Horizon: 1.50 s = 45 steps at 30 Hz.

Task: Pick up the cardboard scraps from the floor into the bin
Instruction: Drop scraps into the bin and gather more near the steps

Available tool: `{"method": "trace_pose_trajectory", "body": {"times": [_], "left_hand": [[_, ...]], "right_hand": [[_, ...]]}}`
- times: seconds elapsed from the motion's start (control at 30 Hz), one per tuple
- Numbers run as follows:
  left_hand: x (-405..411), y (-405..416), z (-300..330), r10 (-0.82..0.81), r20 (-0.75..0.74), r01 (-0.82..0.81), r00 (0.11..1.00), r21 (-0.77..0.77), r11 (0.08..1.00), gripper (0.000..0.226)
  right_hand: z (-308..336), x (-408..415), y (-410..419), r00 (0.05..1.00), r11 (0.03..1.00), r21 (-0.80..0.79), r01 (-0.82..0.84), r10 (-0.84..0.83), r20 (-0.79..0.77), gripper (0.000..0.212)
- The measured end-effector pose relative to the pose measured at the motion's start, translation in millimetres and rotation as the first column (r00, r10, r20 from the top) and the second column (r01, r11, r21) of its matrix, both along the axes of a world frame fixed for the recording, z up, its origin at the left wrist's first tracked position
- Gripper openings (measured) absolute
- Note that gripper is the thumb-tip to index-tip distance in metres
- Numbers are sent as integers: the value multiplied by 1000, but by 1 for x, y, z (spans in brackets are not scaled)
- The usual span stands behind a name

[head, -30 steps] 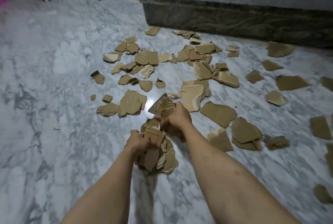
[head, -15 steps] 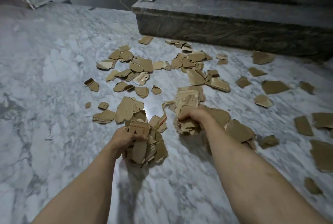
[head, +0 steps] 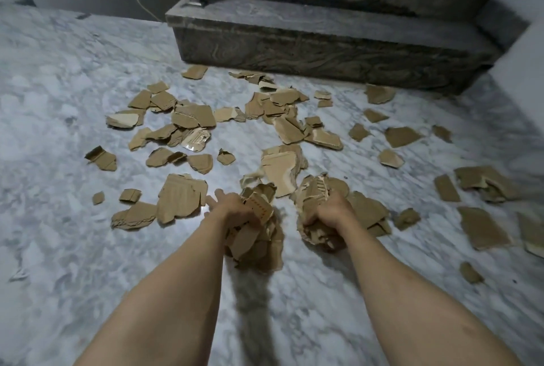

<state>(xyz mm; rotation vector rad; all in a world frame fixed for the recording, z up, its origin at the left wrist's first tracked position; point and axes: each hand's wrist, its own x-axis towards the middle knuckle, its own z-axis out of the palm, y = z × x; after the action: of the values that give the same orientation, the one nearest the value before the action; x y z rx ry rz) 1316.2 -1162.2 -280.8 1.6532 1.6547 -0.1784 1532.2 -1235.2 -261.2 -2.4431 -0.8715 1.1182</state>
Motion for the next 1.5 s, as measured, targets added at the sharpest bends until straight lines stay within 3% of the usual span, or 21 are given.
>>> {"method": "trace_pose_trajectory", "body": {"times": [0.1, 0.2, 0.3, 0.37, 0.47, 0.63, 0.73, 0.83, 0.93, 1.07, 1.2, 1.3, 1.37, 1.43, 1.5], "left_hand": [[18, -10, -11, 46, -25, -47, 999, -39, 998, 81], [19, -9, -17, 70, -30, -71, 997, -38, 997, 85], [15, -6, -16, 101, 86, -94, 991, -85, 992, 85], [11, -9, -13, 132, 196, -113, 972, -103, 988, 63], [7, -11, -3, 178, 324, -138, 929, -141, 980, 38], [13, 21, 29, 73, 509, -35, 858, -84, 996, 33], [30, 49, 40, 86, 451, -61, 888, -70, 996, 69], [57, 75, 39, 16, 301, 11, 953, -87, 996, 93], [81, 99, 25, -94, 166, 116, 982, -129, 985, 87], [104, 115, 6, -190, 2, 190, 982, -83, 978, 67], [123, 127, 5, -279, -244, 292, 929, 18, 956, 72], [130, 131, 2, -355, -230, 360, 906, -20, 933, 83], [129, 127, 2, -342, -179, 350, 923, 19, 936, 69], [125, 120, 3, -290, -112, 296, 951, 43, 954, 61], [116, 113, -1, -193, -16, 193, 981, 3, 981, 73]], "right_hand": [[-1, 25, -17, 999, 993, -119, -8, 3, -42, 126], [-20, 22, -40, 1000, 972, -235, -25, 26, 1, 133], [-32, 11, -54, 984, 984, -180, 4, 28, 178, 117], [-31, 8, -54, 974, 988, -155, -26, 60, 219, 111], [-24, 13, -43, 980, 987, -107, -123, 138, 144, 109], [-4, 42, -5, 999, 993, 114, -23, 26, -27, 102], [1, 56, 24, 994, 993, 59, -106, 108, -29, 119], [-4, 67, 47, 965, 959, -122, -256, 260, 20, 131], [-16, 71, 59, 907, 898, -259, -355, 398, 138, 108], [-26, 63, 68, 827, 866, -311, -391, 479, 295, 102], [-29, 60, 71, 757, 841, -289, -457, 538, 369, 98], [-28, 66, 65, 775, 850, -209, -483, 526, 349, 94], [-23, 72, 60, 817, 869, -164, -466, 494, 297, 93], [-16, 82, 55, 889, 912, -116, -394, 410, 203, 97], [-8, 98, 50, 960, 966, -30, -258, 260, 102, 105]]}}
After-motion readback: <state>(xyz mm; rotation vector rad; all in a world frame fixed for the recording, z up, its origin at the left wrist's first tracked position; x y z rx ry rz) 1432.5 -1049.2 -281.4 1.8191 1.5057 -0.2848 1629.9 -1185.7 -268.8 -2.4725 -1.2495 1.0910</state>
